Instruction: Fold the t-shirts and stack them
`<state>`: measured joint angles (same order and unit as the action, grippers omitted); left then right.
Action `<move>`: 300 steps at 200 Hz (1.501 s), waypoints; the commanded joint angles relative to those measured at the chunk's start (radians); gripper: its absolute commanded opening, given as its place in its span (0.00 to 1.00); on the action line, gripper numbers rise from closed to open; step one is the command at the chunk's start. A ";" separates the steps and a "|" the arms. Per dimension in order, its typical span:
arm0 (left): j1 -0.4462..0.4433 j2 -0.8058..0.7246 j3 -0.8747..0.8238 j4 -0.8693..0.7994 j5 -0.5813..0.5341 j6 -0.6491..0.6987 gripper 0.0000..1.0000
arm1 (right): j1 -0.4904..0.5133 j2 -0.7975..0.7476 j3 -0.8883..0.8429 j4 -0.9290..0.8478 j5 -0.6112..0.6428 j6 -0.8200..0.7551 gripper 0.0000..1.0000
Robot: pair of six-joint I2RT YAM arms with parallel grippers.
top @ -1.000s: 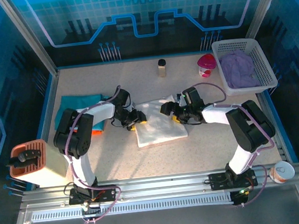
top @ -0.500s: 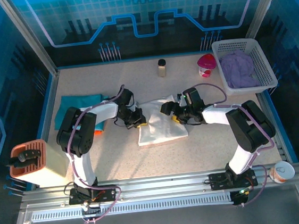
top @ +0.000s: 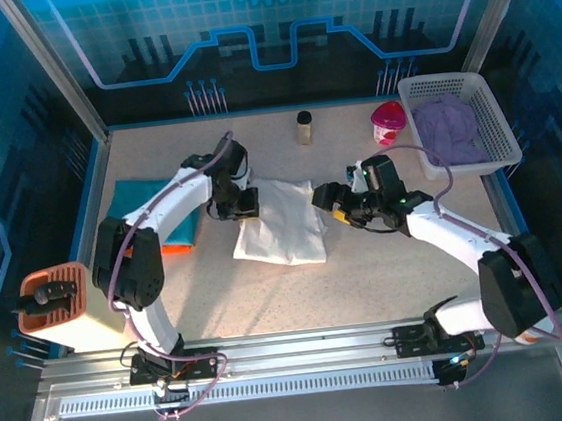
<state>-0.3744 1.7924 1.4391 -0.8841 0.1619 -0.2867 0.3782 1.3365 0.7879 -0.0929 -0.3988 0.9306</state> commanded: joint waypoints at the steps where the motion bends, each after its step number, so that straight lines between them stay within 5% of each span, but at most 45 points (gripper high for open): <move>1: 0.054 -0.049 0.102 -0.207 -0.095 0.097 0.00 | -0.013 -0.049 -0.033 -0.068 0.012 -0.016 0.90; 68: 0.114 -0.075 0.395 -0.481 -0.284 0.285 0.00 | -0.024 -0.100 -0.073 -0.091 0.007 -0.020 0.90; 132: 0.121 -0.085 0.500 -0.565 -0.466 0.371 0.00 | -0.025 -0.083 -0.062 -0.094 -0.023 -0.025 0.90; 300: 0.168 -0.154 0.536 -0.576 -0.621 0.460 0.00 | -0.006 -0.030 0.135 -0.329 -0.033 -0.096 0.90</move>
<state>-0.2268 1.6802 1.9747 -1.4696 -0.4145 0.1406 0.3660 1.3075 0.8787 -0.3611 -0.4267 0.8642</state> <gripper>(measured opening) 0.088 0.896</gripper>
